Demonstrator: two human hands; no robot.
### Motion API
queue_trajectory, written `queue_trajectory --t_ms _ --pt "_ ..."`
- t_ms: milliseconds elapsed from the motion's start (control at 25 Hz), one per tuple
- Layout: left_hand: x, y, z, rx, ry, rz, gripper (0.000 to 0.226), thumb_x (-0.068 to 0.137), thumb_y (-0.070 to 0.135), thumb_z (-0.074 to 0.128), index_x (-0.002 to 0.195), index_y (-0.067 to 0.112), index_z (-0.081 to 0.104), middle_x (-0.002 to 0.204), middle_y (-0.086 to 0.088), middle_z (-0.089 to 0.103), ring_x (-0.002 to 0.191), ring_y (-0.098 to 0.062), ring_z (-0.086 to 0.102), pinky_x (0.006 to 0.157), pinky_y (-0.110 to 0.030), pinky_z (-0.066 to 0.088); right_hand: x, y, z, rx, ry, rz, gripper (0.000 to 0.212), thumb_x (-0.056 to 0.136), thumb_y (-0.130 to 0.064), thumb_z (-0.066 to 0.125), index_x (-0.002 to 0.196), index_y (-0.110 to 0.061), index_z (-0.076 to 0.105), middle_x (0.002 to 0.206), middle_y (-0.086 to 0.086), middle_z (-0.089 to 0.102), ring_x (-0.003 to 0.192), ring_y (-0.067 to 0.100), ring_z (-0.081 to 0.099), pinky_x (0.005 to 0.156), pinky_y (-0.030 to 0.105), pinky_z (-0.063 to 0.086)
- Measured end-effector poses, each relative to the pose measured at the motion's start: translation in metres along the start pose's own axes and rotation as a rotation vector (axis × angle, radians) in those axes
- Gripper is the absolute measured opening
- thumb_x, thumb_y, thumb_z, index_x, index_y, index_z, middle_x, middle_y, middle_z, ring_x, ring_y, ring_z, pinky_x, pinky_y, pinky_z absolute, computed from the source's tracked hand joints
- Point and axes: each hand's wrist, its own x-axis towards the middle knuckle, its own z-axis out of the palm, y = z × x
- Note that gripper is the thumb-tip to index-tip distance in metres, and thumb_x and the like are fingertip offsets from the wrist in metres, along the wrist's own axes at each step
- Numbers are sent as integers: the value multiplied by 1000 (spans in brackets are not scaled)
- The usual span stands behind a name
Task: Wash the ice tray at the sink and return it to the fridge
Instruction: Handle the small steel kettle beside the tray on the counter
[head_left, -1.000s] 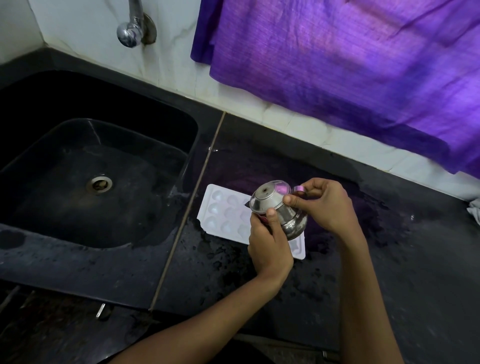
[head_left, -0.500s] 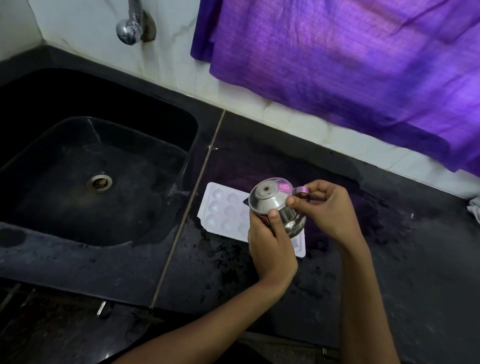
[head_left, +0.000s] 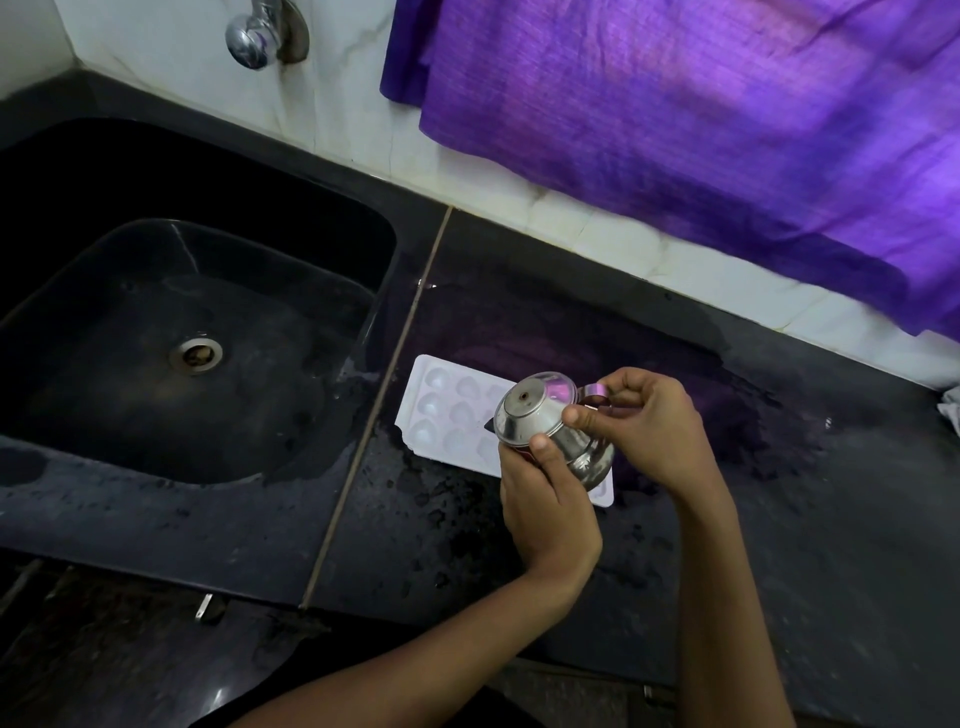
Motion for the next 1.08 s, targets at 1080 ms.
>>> queue_trajectory --t_ms 1080 --pt "24 26 -2 -49 41 180 50 97 47 29 137 20 41 130 8 52 117 -9 49 92 -23 37 25 -14 2 204 27 -71 48 43 -53 79 73 -18 65 72 2 74 72 17 72 78 47 57"
